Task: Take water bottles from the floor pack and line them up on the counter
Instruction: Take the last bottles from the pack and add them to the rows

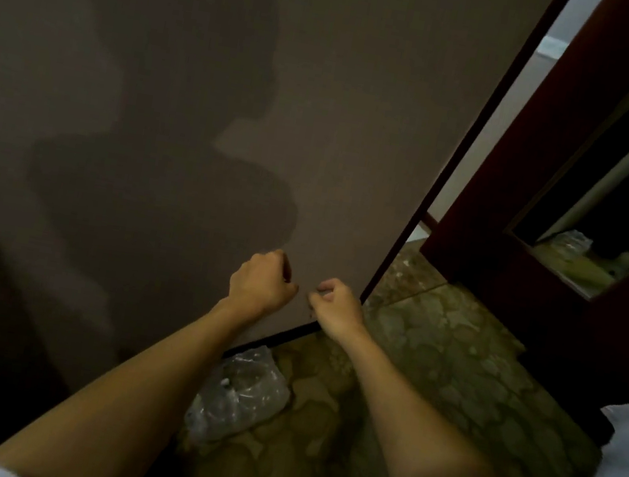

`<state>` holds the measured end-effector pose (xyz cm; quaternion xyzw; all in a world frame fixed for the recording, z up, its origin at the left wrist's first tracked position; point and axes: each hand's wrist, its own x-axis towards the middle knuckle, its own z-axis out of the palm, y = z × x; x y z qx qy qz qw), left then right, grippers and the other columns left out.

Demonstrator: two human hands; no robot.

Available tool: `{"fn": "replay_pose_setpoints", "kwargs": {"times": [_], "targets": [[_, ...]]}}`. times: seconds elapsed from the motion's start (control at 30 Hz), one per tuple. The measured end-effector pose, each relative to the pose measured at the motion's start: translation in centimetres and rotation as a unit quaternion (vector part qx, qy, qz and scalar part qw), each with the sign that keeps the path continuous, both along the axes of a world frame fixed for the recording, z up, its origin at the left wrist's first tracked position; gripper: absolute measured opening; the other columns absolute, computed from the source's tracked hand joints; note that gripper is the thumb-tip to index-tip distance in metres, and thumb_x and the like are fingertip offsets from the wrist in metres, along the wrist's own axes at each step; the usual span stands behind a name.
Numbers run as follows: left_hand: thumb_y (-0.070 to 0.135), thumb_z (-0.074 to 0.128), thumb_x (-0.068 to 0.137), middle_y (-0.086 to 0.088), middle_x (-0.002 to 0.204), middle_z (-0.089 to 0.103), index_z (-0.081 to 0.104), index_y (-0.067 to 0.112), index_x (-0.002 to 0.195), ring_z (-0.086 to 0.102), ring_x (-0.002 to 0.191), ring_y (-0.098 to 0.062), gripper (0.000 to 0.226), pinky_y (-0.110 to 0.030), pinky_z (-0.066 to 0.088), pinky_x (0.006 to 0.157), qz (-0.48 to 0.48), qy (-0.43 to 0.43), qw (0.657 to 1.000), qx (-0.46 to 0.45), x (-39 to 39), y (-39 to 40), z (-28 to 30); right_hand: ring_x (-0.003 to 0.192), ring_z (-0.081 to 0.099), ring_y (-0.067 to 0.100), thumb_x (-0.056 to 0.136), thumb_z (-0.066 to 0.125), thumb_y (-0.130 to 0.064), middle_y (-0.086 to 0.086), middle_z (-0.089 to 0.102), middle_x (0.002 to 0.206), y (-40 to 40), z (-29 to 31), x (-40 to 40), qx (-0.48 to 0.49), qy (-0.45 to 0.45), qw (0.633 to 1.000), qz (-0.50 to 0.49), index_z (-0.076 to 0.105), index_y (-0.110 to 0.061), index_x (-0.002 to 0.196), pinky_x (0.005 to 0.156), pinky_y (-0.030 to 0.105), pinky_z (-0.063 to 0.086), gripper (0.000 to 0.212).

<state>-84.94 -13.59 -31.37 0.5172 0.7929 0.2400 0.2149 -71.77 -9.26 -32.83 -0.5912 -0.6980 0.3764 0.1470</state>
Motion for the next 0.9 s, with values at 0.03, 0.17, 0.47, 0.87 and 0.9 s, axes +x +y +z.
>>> {"fn": "replay_pose_setpoints", "kwargs": {"times": [0.03, 0.17, 0.47, 0.87, 0.9], "targets": [[0.033, 0.067, 0.085, -0.001, 0.093, 0.063, 0.054, 0.024, 0.096, 0.066, 0.083, -0.019, 0.019, -0.042, 0.058, 0.078, 0.003, -0.008, 1.000, -0.011, -0.2, 0.8, -0.7, 0.099, 0.064, 0.024, 0.095, 0.055, -0.028, 0.004, 0.067, 0.100, 0.7, -0.9, -0.1, -0.018, 0.002, 1.000, 0.006, 0.055, -0.016, 0.114, 0.085, 0.033, 0.049, 0.023], [0.030, 0.066, 0.087, 0.003, 0.090, 0.062, 0.054, 0.026, 0.099, 0.066, 0.080, -0.016, 0.017, -0.039, 0.059, 0.078, 0.014, -0.034, 0.997, -0.063, -0.5, 3.7, -4.1, 0.097, 0.063, 0.024, 0.096, 0.055, -0.024, 0.007, 0.064, 0.099, 3.7, -4.6, -0.4, -0.086, 0.002, 0.995, 0.041, 0.058, -0.009, 0.116, 0.086, 0.033, 0.049, 0.025], [0.030, 0.066, 0.086, 0.001, 0.093, 0.062, 0.058, 0.020, 0.100, 0.062, 0.087, -0.018, 0.020, -0.034, 0.055, 0.077, 0.129, -0.059, 0.979, -0.144, -0.7, 10.0, -11.0, 0.096, 0.063, 0.025, 0.094, 0.054, -0.020, 0.008, 0.067, 0.100, 12.9, -13.5, -2.6, -0.162, -0.041, 0.976, 0.139, 0.059, -0.017, 0.097, 0.090, 0.040, 0.053, 0.006], [0.027, 0.066, 0.086, -0.001, 0.096, 0.067, 0.064, 0.020, 0.098, 0.065, 0.086, -0.019, 0.014, -0.032, 0.053, 0.071, 0.306, -0.125, 0.915, -0.232, 1.5, 13.8, -18.2, 0.077, 0.062, 0.020, 0.095, 0.055, -0.024, 0.000, 0.059, 0.076, 19.7, -22.5, -4.1, -0.249, -0.096, 0.925, 0.269, 0.055, -0.025, 0.075, 0.070, 0.032, 0.051, 0.019], [0.027, 0.066, 0.086, -0.002, 0.098, 0.068, 0.065, 0.019, 0.098, 0.066, 0.087, -0.019, 0.014, -0.033, 0.055, 0.074, 0.310, -0.132, 0.910, -0.240, 1.4, 14.0, -19.3, 0.081, 0.064, 0.023, 0.094, 0.055, -0.024, 0.002, 0.062, 0.079, 20.0, -23.6, -4.2, -0.260, -0.100, 0.921, 0.273, 0.059, -0.023, 0.081, 0.074, 0.035, 0.053, 0.015]]}}
